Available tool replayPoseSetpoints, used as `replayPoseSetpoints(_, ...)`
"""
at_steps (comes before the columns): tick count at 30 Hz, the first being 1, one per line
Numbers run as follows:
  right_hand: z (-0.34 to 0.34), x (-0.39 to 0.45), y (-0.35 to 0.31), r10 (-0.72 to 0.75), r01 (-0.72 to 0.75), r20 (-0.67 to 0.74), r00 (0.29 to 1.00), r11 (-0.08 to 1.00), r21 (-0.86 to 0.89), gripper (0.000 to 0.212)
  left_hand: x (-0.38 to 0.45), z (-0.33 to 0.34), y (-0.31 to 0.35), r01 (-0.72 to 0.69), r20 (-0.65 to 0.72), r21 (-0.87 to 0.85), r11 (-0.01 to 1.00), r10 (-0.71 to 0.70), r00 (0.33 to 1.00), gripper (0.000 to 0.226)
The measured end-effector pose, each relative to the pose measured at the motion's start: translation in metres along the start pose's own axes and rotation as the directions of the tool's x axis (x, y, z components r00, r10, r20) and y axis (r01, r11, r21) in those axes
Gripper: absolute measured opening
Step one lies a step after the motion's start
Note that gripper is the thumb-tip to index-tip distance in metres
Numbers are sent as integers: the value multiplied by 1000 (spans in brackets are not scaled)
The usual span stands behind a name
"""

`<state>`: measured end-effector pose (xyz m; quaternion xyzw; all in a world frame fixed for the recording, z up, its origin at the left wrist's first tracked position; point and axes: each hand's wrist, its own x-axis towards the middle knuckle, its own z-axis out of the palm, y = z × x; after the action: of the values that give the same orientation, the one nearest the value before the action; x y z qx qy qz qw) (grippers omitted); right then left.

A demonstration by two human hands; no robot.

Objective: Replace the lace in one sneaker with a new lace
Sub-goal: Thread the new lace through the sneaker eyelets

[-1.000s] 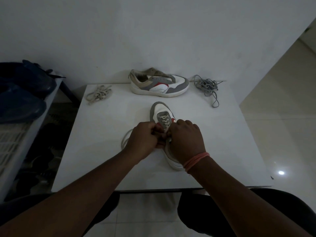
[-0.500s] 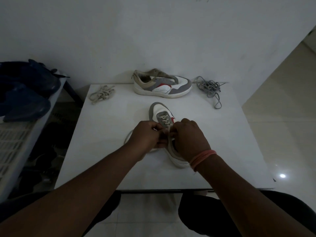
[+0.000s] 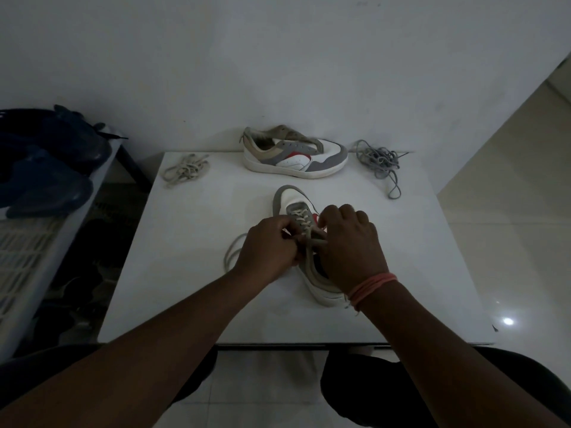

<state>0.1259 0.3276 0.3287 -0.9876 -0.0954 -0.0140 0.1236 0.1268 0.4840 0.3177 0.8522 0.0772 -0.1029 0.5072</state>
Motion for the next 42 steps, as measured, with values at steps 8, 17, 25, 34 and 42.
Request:
replayPoseSetpoints(8, 8, -6, 6, 266, -292, 190, 945, 948, 125, 39, 19, -53, 40, 146, -22, -688, 711, -221, 975, 17)
replayPoseSetpoints(17, 5, -2, 4, 289, -343, 201, 936, 877, 338, 38, 15, -45, 18, -113, 188, 640, 760, -12, 982, 29)
replayPoseSetpoints(25, 6, 0, 9, 323, -379, 215, 922, 868, 320, 51, 20, -79, 52, -173, 45, -578, 797, 243, 969, 27)
replayPoseSetpoints(34, 3, 2, 6, 307, -401, 312, 899, 864, 304, 50, 1, -62, 48, 388, 399, 210, 897, -441, 804, 33)
replayPoseSetpoints(42, -1, 2, 6, 295, -405, 341, 892, 857, 318, 42, 0, -65, 40, 511, 376, 175, 841, -537, 755, 40)
